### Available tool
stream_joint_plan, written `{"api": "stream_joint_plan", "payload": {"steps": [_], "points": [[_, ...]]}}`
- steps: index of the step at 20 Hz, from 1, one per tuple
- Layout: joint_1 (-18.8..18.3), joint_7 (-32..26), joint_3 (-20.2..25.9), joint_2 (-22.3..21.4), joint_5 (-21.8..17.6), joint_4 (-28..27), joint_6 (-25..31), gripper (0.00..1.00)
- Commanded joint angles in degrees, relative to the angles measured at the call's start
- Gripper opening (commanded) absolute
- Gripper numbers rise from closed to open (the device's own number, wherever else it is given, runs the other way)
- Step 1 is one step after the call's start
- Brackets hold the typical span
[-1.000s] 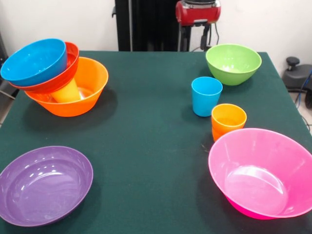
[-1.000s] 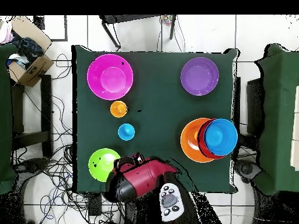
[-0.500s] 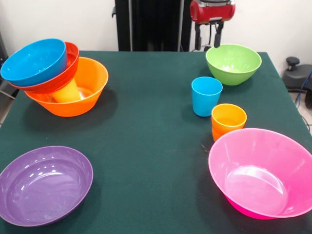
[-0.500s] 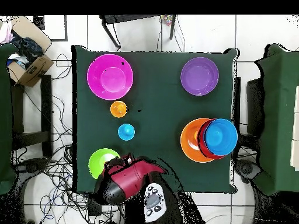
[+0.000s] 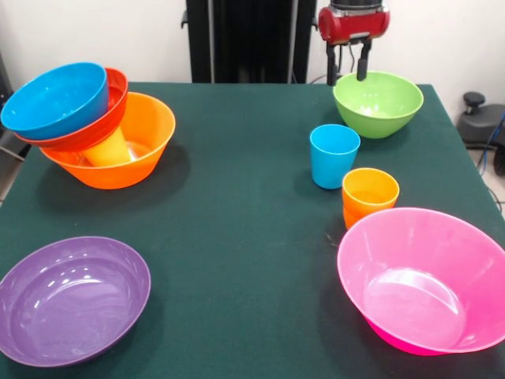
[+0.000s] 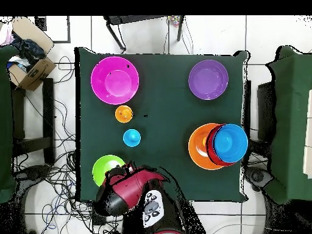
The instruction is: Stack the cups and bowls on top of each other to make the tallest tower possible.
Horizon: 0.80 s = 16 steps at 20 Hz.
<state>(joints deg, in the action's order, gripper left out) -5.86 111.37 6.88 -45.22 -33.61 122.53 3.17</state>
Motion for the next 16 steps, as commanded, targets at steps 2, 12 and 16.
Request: {"api": "stream_joint_plan", "payload": {"steps": [2,12,16], "points": [[2.3,7.0,-3.0,6.1,-0.2,-3.6,-5.0,1.00],[2.5,5.9,-4.7,7.9,-0.2,-3.9,-7.5,1.00],[2.4,5.6,-4.9,8.8,-0.1,-4.4,-8.2,1.00]]}}
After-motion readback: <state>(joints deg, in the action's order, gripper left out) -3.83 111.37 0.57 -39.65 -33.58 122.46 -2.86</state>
